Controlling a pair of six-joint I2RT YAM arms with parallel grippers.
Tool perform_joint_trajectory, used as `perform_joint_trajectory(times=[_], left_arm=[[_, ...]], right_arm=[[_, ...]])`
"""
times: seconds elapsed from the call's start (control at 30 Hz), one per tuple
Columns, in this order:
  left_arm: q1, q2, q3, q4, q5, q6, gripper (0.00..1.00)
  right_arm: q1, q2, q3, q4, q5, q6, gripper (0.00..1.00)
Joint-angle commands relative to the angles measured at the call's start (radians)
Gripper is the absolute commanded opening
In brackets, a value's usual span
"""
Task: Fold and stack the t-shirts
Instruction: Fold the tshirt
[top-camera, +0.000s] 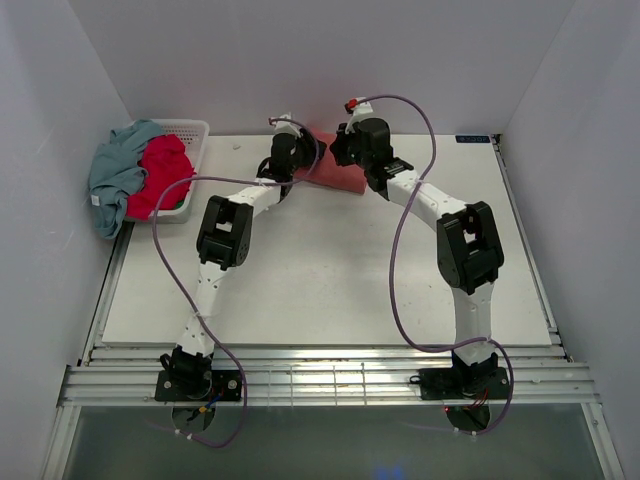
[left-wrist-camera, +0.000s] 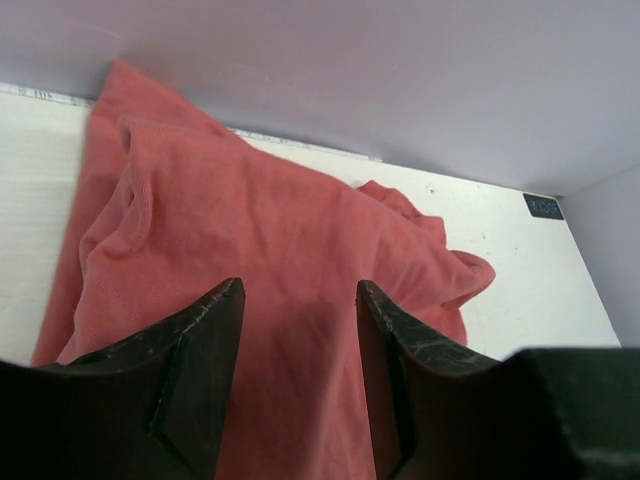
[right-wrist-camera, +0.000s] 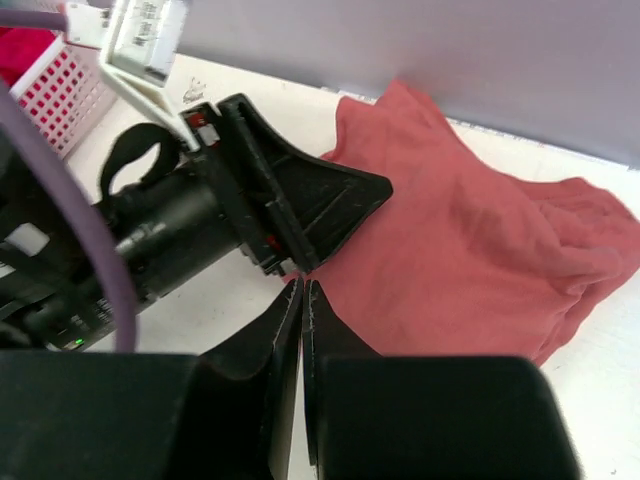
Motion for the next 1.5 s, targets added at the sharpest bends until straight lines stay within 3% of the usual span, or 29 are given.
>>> perform_joint_trajectory(times=[0.0, 0.27, 0.47, 0.73, 0.83, 1.07, 1.23, 1.47], left_arm=[[-0.003, 0.038, 0.07, -0.001, 0.059, -0.03, 0.56], [-0.035, 0.122, 0.153, -0.268, 0.05, 0.03, 0.41], [-0.096, -0.004, -0.1, -0.356, -0.028, 0.148, 0.36], [-0.139, -0.188, -0.475, -0.403, -0.066, 0.088, 0.33], [-0.165, -0.268, -0.612, -0.415, -0.088, 0.049, 0.33], [-0.19, -0.394, -0.813, -0.463, -0.097, -0.039, 0.34], [-0.199, -0.425, -0.862, -0.486, -0.077, -0.068, 0.34], [-0.201, -0.441, -0.89, -0.491, -0.068, -0.087, 0.34]], right_arm=[[-0.008, -0.022, -0.023, -0.025, -0.052, 0.026, 0.08], [-0.008, -0.072, -0.086, -0.061, -0.003, 0.025, 0.08], [-0.008, -0.11, -0.133, -0.094, 0.069, 0.035, 0.08], [-0.008, -0.21, -0.25, -0.137, 0.155, 0.02, 0.11], [-0.007, -0.256, -0.284, -0.18, 0.177, 0.017, 0.23], [-0.008, -0.378, -0.507, -0.174, 0.121, 0.064, 0.67], [-0.014, -0.418, -0.665, -0.086, 0.037, 0.138, 0.72], [-0.04, -0.441, -0.744, -0.028, -0.041, 0.173, 0.81]])
